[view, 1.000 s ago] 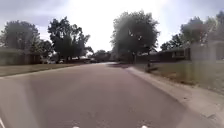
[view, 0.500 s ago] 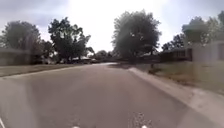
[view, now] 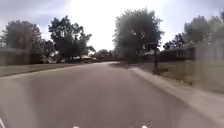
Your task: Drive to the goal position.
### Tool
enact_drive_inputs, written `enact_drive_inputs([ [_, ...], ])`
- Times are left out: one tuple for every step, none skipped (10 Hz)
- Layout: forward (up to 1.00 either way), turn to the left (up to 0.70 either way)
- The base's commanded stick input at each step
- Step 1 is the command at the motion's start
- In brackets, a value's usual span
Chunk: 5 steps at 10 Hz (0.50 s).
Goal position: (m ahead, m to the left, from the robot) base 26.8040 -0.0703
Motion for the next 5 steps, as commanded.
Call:
enact_drive_inputs([
  [0.69,0.03],
  [0.69,0.03],
  [0.69,0.03],
  [0.69,0.03],
  [0.69,0.03],
])
